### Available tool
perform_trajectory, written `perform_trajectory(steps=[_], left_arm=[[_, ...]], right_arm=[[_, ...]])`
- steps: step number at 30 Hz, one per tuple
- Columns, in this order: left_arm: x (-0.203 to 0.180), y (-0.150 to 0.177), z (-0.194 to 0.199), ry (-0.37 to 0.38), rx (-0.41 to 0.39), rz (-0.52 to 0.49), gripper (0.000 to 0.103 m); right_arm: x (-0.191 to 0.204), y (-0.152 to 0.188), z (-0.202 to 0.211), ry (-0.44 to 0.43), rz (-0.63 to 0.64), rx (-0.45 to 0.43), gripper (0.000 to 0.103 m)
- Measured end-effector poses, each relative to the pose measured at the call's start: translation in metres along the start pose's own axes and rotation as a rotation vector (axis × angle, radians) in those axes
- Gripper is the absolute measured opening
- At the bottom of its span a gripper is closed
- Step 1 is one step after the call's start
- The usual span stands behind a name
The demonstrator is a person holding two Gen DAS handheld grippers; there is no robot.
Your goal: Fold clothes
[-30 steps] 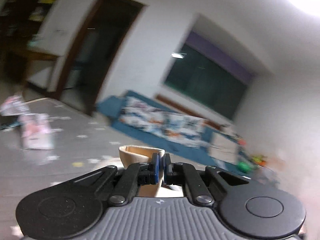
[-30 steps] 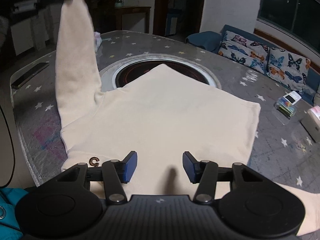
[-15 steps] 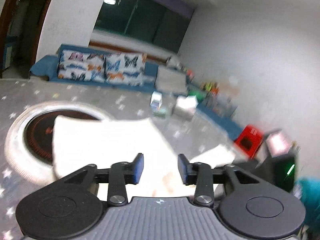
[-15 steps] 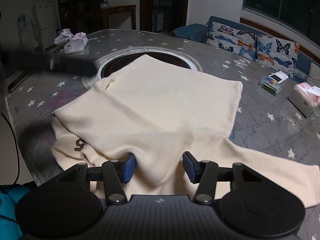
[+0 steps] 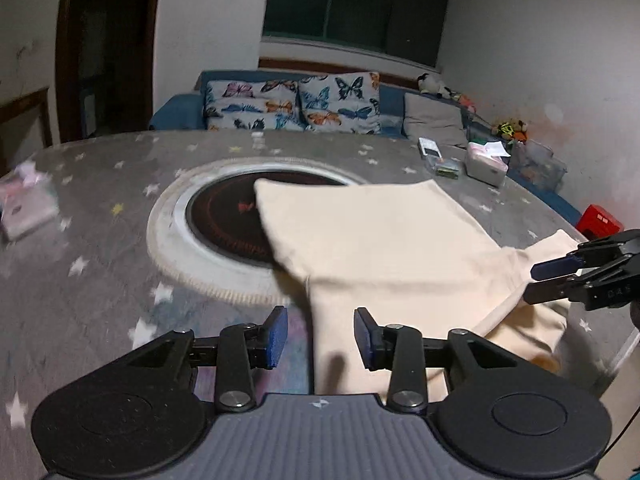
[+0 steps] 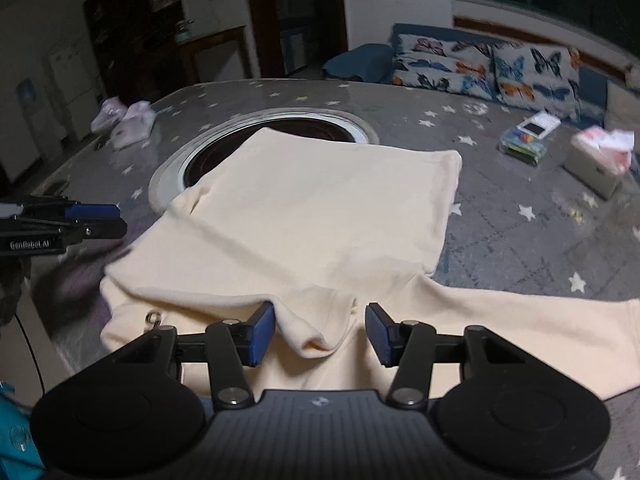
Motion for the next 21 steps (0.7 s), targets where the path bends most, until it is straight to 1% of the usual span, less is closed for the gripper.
perform_trajectory(steps=[4, 10, 13, 14, 15, 17, 19, 20, 21], left_arm=[[0.000, -0.007, -0.017, -0.004, 0.017, -0.015, 0.039], [0.002, -0.012, -0.040, 0.000, 0.040, -0.048, 0.038], [0.005, -0.011, -0.048, -0.002, 0.055, -0.043, 0.031], [0.005, -0.010, -0.050, 0.005, 0.057, -0.040, 0.026], [0.005, -0.009, -0.051, 0.007, 0.056, -0.041, 0.022], [0.005, -0.008, -0.051, 0.004, 0.048, -0.050, 0.017], [0.004, -0.007, -0.050, 0.003, 0.038, -0.061, 0.013], [0.004, -0.006, -0.049, 0.003, 0.030, -0.067, 0.012], [0.003, -0.006, -0.048, 0.002, 0.022, -0.072, 0.011]], right_arm=[[-0.008, -0.006, -0.002, -0.026, -0.076, -0.014, 0.047], [-0.006, -0.011, 0.012, 0.002, -0.037, -0.037, 0.047], [-0.010, -0.010, 0.002, 0.049, -0.020, -0.020, 0.044], [-0.010, -0.009, -0.004, 0.050, -0.016, -0.004, 0.040], [-0.009, -0.008, -0.009, 0.051, -0.010, 0.006, 0.036], [-0.007, -0.006, -0.016, 0.059, 0.009, 0.022, 0.033], [-0.004, -0.003, -0.023, 0.073, 0.035, 0.036, 0.028], [-0.003, -0.002, -0.025, 0.082, 0.045, 0.039, 0.023], [-0.001, -0.002, -0.024, 0.090, 0.057, 0.036, 0.013]])
Point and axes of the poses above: each gripper's, at about its wrist camera, not at the fingertips, and z roughly against the way its jaws point, x to its left, y to its underside, the point moved 5 cm from there along -z, roughly the way its jaws point, and after that the axes turned 3 degrees about y, right-handed, at the moved point
